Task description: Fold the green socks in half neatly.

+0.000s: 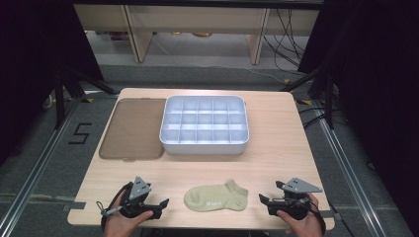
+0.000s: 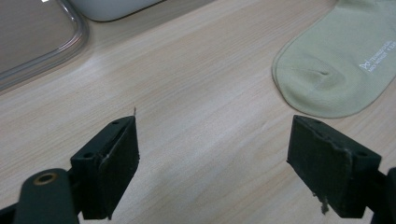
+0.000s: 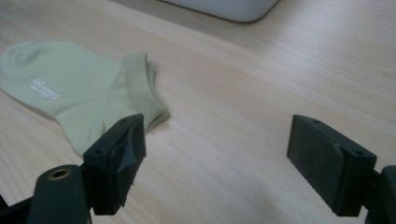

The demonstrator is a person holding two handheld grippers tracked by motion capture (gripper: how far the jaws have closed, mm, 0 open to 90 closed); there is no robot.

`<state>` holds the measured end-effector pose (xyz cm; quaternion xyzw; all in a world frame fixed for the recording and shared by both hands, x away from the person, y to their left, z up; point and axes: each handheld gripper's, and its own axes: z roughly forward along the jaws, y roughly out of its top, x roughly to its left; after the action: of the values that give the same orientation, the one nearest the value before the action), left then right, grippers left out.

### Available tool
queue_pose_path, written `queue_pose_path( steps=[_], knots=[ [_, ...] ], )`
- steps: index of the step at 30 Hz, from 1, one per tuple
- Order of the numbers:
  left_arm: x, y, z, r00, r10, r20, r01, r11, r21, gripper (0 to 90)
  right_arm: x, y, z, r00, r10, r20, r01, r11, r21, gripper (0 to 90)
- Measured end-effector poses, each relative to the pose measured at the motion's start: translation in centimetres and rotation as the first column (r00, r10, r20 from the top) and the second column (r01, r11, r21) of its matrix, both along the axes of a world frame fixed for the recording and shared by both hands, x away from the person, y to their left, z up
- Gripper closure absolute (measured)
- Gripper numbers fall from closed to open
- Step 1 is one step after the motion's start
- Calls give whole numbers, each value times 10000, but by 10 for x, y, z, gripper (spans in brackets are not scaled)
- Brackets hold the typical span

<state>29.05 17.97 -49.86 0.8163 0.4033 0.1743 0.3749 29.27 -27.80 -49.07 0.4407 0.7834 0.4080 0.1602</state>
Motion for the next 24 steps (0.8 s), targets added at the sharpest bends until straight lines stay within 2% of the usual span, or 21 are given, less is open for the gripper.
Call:
queue_pose_path(
  steps=[1,3,4,6,7,8,9,10,11,12,13,16,17,18,21,24],
  knots=[
    [0,0,0,9999,-81,-69,81,9999,76,160,2,-2,0,9994,244,247,-238,9995,-224,208],
    [0,0,0,10000,-16,-79,16,10000,15,160,3,-2,1,9989,443,180,-439,9988,-223,225],
    [0,0,0,9999,-55,-112,56,9999,86,161,2,-2,1,9987,414,312,-403,9985,-375,238],
    [0,-1,0,9998,-19,-172,20,10000,56,161,3,-1,1,9972,692,288,-685,9974,-237,246],
    [1,-1,0,9999,-75,-150,75,10000,-16,161,3,-1,2,9974,668,257,-664,9977,-167,258],
    [1,-2,0,9998,18,-174,-21,9998,-190,158,3,-1,1,9967,690,423,-680,9974,-244,272],
    [1,-2,0,9996,63,-258,-70,9996,-287,155,0,2,1,9991,340,272,-338,9994,-80,278],
    [2,-2,0,9995,-9,-303,-3,9993,-368,155,0,2,1,9991,400,154,-399,9992,-85,280],
    [2,-2,0,9994,-88,-340,76,9994,-348,155,0,2,2,9991,353,233,-348,9991,-241,286],
    [2,-3,0,9992,-84,-384,67,9990,-440,155,2,1,1,9975,607,360,-597,9978,-290,291],
    [3,-4,0,9991,-110,-401,86,9982,-594,155,2,1,1,9974,607,384,-595,9977,-312,291],
    [3,-11,1,9985,-284,-469,250,9972,-700,161,2,2,1,9973,565,470,-545,9976,-432,291],
    [3,-13,1,9980,-458,-443,430,9970,-638,173,2,3,1,9969,616,495,-596,9974,-411,291],
    [4,-14,2,9974,-616,-381,597,9970,-494,185,2,2,1,9961,820,326,-809,9962,-319,291],
    [6,-22,1,9965,-732,-414,697,9943,-807,238,3,3,1,9946,979,330,-967,9946,-375,293],
    [8,-28,-1,9937,-955,-583,911,9931,-736,294,3,4,1,9949,955,319,-940,9946,-447,301]
  ],
)
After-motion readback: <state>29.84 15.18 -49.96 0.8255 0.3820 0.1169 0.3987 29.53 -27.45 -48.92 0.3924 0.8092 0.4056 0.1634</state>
